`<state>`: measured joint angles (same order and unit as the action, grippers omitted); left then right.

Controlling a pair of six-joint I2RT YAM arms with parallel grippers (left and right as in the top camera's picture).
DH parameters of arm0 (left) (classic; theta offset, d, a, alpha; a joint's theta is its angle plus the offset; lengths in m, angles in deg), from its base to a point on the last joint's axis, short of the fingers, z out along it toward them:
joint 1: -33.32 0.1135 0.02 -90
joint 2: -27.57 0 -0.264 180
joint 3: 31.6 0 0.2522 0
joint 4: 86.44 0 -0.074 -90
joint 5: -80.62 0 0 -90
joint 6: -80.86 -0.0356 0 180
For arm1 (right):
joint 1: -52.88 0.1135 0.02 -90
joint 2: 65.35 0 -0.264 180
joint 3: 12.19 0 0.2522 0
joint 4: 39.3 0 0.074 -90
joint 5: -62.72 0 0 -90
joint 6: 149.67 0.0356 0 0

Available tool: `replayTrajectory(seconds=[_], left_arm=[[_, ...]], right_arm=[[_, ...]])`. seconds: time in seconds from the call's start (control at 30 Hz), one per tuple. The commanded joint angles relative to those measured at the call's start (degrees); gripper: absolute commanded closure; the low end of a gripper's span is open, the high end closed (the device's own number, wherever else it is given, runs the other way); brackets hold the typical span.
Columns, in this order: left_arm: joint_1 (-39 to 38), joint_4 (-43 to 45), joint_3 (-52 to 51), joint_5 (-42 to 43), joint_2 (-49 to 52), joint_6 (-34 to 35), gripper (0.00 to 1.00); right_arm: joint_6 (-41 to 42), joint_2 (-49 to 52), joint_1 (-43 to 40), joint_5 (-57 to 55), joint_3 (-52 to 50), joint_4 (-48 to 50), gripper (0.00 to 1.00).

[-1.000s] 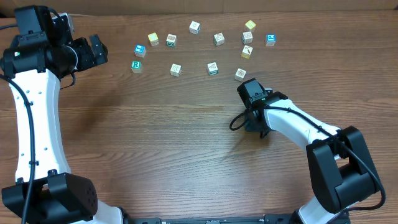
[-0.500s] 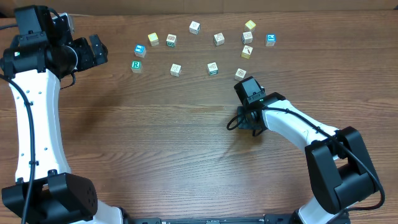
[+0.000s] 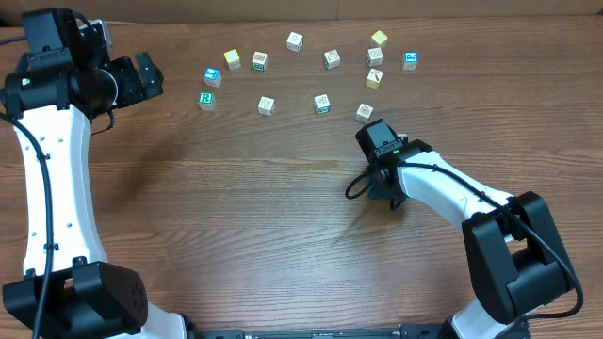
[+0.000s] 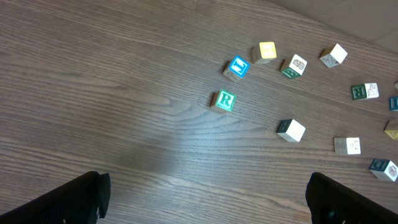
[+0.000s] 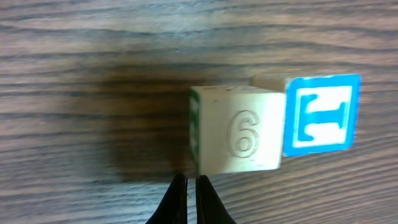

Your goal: Form a horizontal line

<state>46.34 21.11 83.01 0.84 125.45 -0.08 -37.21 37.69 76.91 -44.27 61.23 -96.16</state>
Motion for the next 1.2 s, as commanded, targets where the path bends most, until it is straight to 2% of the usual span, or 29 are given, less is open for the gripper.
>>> replayTrajectory(seconds=[0.0,0.33,0.5,0.6,0.67,0.97,1.17], left_arm=[[0.0,0.0,1.0,-0.2,0.1,0.8,0.0],[0.0,0.0,1.0,-0.2,0.1,0.8,0.0],[0.0,0.0,1.0,-0.2,0.1,0.8,0.0],[0.0,0.0,1.0,-0.2,0.1,0.8,0.0],[0.0,0.0,1.0,-0.2,0.1,0.8,0.0],[0.0,0.0,1.0,-0.2,0.1,0.8,0.0],[0.0,0.0,1.0,-0.2,0.1,0.8,0.0]], right_arm=[[0.0,-0.1,0.0,-3.5,-0.1,0.3,0.96],[0.0,-0.1,0.0,-6.2,-0.1,0.5,0.96],[0.0,-0.1,0.0,-6.8,-0.1,0.8,0.92],[0.0,-0.1,0.0,-7.2,-0.1,0.9,0.92],[0.0,-0.1,0.0,-6.9,-0.1,0.7,0.96],[0.0,-0.1,0.0,9.2,-0.1,3.7,0.96],[-0.2,-0.1,0.0,7.4,-0.1,11.1,0.96]])
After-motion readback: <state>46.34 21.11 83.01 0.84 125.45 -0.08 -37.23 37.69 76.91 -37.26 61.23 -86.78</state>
